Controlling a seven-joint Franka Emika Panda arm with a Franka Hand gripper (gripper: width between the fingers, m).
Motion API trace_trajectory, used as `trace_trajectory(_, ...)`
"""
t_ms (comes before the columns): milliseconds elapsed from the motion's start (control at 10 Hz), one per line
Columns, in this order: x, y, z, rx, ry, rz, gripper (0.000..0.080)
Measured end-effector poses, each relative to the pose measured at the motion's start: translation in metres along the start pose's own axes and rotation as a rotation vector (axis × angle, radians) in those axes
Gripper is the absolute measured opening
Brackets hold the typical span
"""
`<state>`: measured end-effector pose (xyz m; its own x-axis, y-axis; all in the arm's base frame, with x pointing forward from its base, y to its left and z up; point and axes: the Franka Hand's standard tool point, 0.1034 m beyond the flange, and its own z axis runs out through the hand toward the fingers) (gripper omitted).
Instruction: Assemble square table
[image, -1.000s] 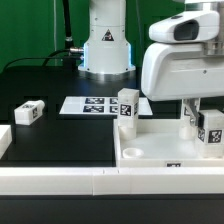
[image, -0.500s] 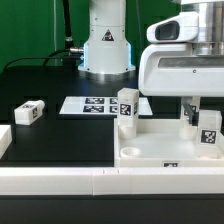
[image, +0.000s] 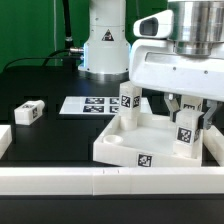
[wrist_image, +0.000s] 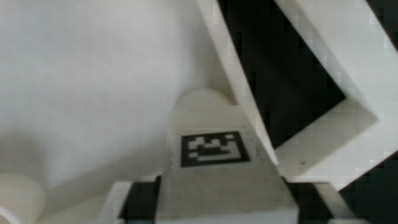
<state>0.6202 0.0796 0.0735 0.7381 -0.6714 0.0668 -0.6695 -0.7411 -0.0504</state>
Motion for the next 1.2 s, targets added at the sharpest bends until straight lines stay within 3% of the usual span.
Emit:
trace_trajectory(100,-0.001,0.0,0.0,0.001,-0.001,0.001,0.0331)
trace_trajectory(200,0.0,-0.001,-0.002,0.004,0.001,-0.005,0.0526)
trace_trajectory(300,0.003,0.003,-0.023,0.025,0.006,-0.099,0.0611)
trace_trajectory(400,0.005,0.015,-0.043,0.038,0.006,-0.141,0.0611)
trace_trajectory(500,0.017,0.034,-0.058,0.047,0.006,-0.2,0.0643)
trace_trajectory(600,0.036,0.058,-0.061,0.041,0.014,-0.233,0.0648)
trace_trajectory(700,0.041,0.065,-0.058,0.036,0.016,-0.222,0.0648)
trace_trajectory(1100,0.039,0.062,-0.058,0.037,0.015,-0.239,0.0649)
trace_trajectory(1200,0.043,0.074,-0.058,0.039,0.01,-0.293,0.0649)
